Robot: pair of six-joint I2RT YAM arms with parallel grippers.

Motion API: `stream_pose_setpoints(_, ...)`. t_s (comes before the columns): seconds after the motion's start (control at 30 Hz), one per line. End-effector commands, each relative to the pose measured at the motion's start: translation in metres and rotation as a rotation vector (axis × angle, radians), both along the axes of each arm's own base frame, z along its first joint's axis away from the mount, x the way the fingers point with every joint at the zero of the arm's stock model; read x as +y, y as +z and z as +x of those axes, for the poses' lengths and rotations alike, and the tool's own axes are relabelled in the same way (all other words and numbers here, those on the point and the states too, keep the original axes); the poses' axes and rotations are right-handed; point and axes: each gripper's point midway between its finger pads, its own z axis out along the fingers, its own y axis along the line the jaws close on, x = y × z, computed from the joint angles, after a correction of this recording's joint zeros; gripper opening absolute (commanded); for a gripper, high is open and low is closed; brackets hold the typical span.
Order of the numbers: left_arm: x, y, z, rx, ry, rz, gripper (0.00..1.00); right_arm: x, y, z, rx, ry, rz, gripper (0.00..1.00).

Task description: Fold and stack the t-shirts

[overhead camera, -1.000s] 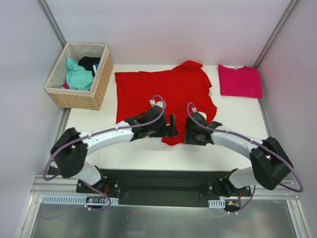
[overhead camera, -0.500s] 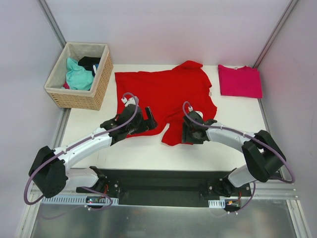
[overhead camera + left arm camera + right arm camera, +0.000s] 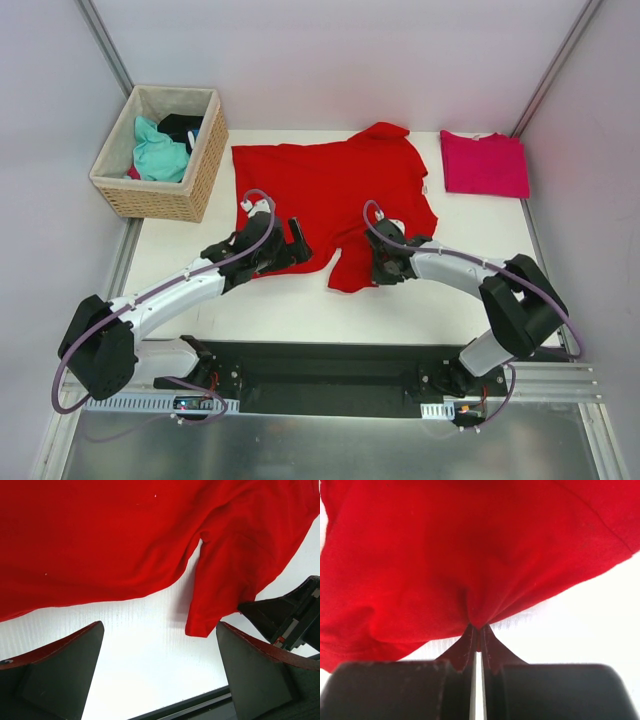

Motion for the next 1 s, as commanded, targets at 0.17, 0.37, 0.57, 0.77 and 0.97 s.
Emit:
stream_pose_setpoints(0.17, -0.003, -0.003, -0.001, 0.027, -0.001, -0.028, 0.95, 0.007, 0.072, 0.028, -0.132, 0.032, -0.007, 0.01)
stream_pose_setpoints(0.37, -0.007, -0.004, 0.0, 0.033, -0.01, -0.04, 0.95, 0.022, 0.093, 0.051, -0.169, 0.046, -0.006, 0.01)
stream_pose_setpoints(0.57, -0.008, -0.004, -0.001, 0.035, -0.02, -0.042, 0.95, 0.046, 0.054, 0.073, -0.118, 0.064, -0.015, 0.49)
stream_pose_setpoints(0.77, -0.008, -0.004, -0.002, 0.035, -0.027, -0.042, 0.95, 0.048, 0.032, 0.078, -0.092, 0.06, -0.046, 0.98)
stream_pose_setpoints(0.97, -0.013, -0.007, -0.001, 0.043, -0.039, -0.046, 0.96, 0.022, 0.07, 0.065, -0.181, 0.038, -0.058, 0.99)
